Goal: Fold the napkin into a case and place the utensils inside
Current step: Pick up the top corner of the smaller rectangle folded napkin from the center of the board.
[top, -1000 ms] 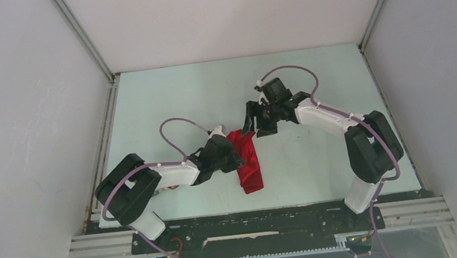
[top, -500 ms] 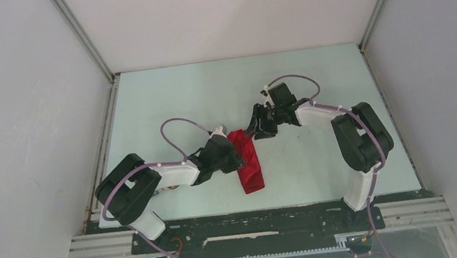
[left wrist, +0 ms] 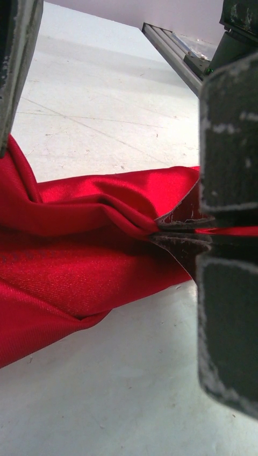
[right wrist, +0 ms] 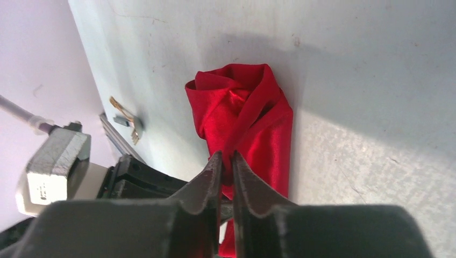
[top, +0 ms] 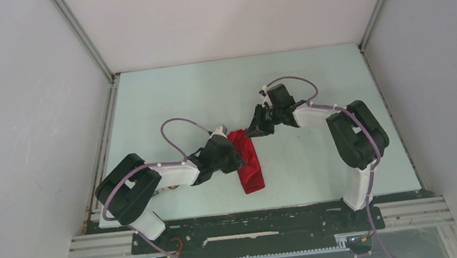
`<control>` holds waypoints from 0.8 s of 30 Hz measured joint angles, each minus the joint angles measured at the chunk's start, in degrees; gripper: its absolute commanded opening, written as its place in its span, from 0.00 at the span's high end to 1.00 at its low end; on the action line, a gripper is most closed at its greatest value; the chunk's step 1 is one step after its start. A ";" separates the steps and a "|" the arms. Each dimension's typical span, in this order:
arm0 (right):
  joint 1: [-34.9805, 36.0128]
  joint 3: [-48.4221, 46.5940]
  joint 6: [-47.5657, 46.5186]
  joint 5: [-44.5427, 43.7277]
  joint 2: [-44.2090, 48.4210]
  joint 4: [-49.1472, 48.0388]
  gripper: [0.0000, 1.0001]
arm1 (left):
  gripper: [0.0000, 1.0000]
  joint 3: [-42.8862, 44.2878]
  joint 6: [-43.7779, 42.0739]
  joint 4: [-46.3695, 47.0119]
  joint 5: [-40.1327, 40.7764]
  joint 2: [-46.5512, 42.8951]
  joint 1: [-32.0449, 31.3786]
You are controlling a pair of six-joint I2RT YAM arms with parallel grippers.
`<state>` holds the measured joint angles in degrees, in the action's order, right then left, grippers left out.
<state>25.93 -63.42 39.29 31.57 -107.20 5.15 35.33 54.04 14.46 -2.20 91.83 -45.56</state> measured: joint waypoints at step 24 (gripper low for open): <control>2.69 0.02 9.25 2.58 -5.25 -11.13 1.00 | 0.26 -0.94 -3.65 -12.44 -1.53 -15.76 2.99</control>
<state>28.62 -63.40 48.53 34.15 -112.44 -5.98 34.39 50.39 2.02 -3.73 76.07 -42.57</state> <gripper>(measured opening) 0.014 0.762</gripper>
